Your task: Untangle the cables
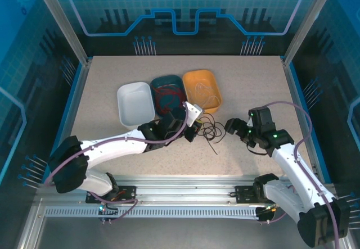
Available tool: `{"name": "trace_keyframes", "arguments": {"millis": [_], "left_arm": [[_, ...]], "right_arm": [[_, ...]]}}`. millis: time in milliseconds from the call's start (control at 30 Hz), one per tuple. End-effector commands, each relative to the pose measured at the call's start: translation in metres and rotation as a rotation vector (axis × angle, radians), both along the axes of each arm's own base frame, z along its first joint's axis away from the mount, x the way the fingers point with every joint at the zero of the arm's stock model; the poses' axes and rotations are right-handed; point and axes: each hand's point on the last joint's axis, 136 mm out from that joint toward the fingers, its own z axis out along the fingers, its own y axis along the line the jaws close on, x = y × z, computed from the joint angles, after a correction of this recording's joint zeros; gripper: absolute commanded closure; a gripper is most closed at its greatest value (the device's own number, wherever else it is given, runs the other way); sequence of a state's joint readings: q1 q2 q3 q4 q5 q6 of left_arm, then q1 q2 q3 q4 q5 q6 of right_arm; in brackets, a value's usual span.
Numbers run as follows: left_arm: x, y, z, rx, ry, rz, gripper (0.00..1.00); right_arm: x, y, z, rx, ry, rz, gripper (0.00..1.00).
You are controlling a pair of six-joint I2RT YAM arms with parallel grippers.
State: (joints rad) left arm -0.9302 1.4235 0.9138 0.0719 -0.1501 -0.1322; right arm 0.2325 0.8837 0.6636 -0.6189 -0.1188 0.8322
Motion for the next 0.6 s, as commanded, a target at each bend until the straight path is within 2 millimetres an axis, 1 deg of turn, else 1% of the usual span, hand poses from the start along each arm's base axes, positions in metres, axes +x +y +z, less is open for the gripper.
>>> {"name": "trace_keyframes", "arguments": {"millis": [0, 67, 200, 333, 433, 567], "left_arm": [[0.003, 0.006, 0.013, -0.053, -0.035, 0.032, 1.00], [0.001, 0.007, 0.013, -0.067, -0.039, 0.030, 1.00], [-0.001, 0.011, 0.011, -0.080, -0.048, 0.034, 1.00], [-0.002, 0.016, 0.012, -0.095, -0.057, 0.043, 1.00], [-0.004, 0.018, 0.011, -0.103, -0.064, 0.045, 1.00], [-0.006, 0.021, 0.010, -0.116, -0.066, 0.047, 1.00]], "right_arm": [[0.001, 0.008, -0.007, 0.042, 0.010, 0.014, 0.19], [0.003, 0.014, -0.010, 0.060, 0.014, 0.031, 0.22], [0.010, 0.031, -0.014, 0.098, 0.011, 0.069, 0.23], [0.016, 0.044, -0.021, 0.078, 0.026, 0.102, 0.23], [0.021, 0.049, -0.030, 0.002, 0.055, 0.126, 0.23], [0.033, 0.051, -0.041, -0.141, 0.117, 0.157, 0.23]]}}
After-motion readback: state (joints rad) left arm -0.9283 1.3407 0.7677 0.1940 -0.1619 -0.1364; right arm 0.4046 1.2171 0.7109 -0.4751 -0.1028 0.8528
